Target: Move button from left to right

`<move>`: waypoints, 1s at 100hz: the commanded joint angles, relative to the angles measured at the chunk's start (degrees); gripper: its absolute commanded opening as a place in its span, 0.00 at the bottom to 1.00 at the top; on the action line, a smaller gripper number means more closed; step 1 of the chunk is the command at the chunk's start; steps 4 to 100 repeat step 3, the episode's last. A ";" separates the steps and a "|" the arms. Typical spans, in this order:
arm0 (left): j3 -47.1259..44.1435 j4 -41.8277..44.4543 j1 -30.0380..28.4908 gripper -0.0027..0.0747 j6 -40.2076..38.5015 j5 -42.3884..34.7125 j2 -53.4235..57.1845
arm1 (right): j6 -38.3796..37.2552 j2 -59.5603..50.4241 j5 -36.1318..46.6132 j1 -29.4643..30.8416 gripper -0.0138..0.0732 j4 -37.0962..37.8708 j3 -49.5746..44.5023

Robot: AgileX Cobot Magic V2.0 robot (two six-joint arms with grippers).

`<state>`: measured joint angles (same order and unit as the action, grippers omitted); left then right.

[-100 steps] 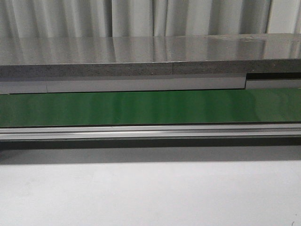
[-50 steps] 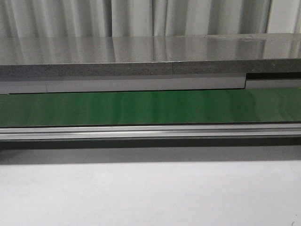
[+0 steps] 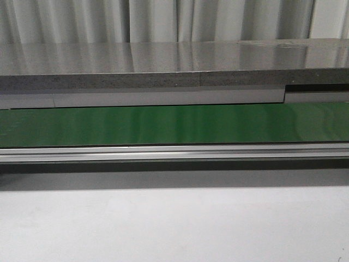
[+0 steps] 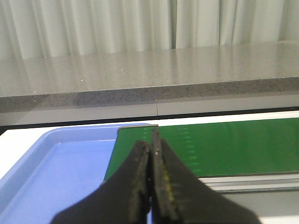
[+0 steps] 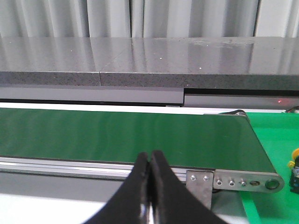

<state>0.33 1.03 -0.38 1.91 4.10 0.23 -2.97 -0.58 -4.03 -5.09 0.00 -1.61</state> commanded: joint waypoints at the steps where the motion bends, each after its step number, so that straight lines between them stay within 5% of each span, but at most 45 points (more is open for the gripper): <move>1: -2.49 -0.02 -0.14 0.01 -0.70 -5.11 1.95 | 0.16 -0.90 4.86 0.00 0.08 0.46 1.08; 100: -2.49 -0.02 -0.14 0.01 -0.70 -5.11 1.95 | 0.16 -0.90 4.86 0.00 0.08 0.46 1.08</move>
